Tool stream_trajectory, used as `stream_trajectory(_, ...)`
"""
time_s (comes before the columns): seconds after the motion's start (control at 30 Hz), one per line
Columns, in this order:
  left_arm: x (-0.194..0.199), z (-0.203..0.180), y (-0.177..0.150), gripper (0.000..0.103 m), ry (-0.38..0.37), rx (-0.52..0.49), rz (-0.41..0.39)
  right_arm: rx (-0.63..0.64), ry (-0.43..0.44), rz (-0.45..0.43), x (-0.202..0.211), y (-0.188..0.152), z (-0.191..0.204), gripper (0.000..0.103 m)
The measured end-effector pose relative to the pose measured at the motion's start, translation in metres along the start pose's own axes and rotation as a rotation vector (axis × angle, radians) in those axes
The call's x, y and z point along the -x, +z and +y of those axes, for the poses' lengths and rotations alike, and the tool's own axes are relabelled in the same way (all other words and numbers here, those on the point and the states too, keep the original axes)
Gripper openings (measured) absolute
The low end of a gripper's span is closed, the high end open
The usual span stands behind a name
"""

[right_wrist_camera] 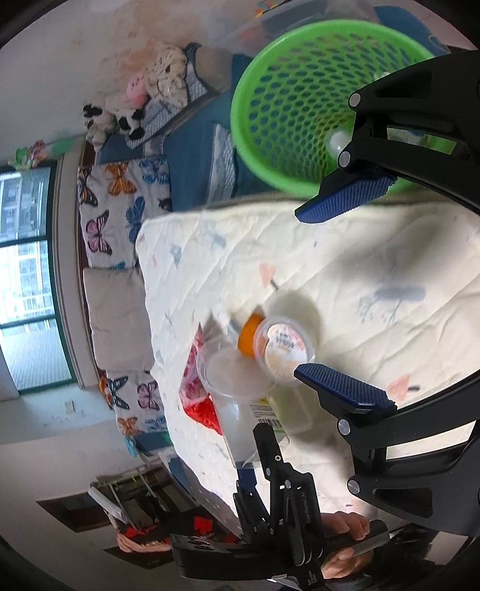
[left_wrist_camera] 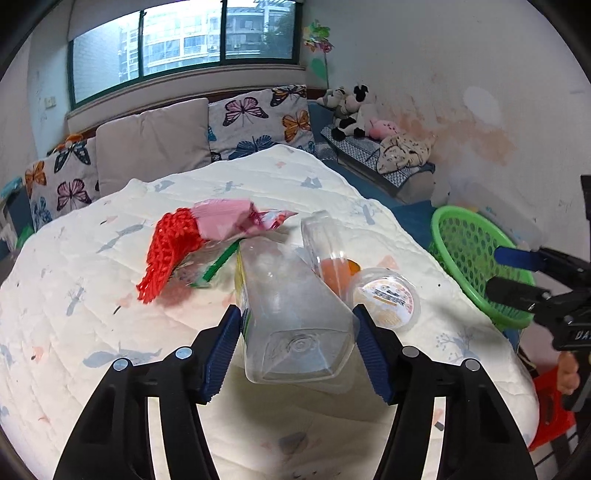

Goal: Collect trash
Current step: 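Grasp the clear bottle with the left tool while the right tool grasps the yogurt cup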

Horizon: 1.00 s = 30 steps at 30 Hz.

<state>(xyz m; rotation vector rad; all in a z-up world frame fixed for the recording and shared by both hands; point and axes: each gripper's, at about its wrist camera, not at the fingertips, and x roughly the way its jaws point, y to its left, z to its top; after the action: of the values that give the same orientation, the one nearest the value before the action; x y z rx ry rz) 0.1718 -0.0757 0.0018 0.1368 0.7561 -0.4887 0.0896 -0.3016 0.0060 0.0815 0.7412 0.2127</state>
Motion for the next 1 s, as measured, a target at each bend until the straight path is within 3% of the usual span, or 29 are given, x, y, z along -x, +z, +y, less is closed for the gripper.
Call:
stream_trajectory(0.23, 0.009, 0.024, -0.006, 0.060, -0.038, 0.054, -0.001, 0.024, 0.066, 0.053, -0.028, 0.003, 0.020, 0.078)
stream_trajectory(0.53, 0.012, 0.040, -0.017, 0.059, -0.047, 0.064, 0.014, 0.061, 0.091, 0.119, -0.069, 0.002, 0.042, 0.078)
stream_trajectory(0.83, 0.007, 0.052, -0.026, 0.058, -0.043, 0.090, 0.024, 0.105, 0.034, 0.159, -0.103, -0.002, 0.050, 0.078)
stream_trajectory(1.0, 0.001, 0.053, -0.028, 0.059, -0.035, 0.094, 0.028, 0.100, 0.037, 0.158, -0.109, -0.002, 0.049, 0.071)
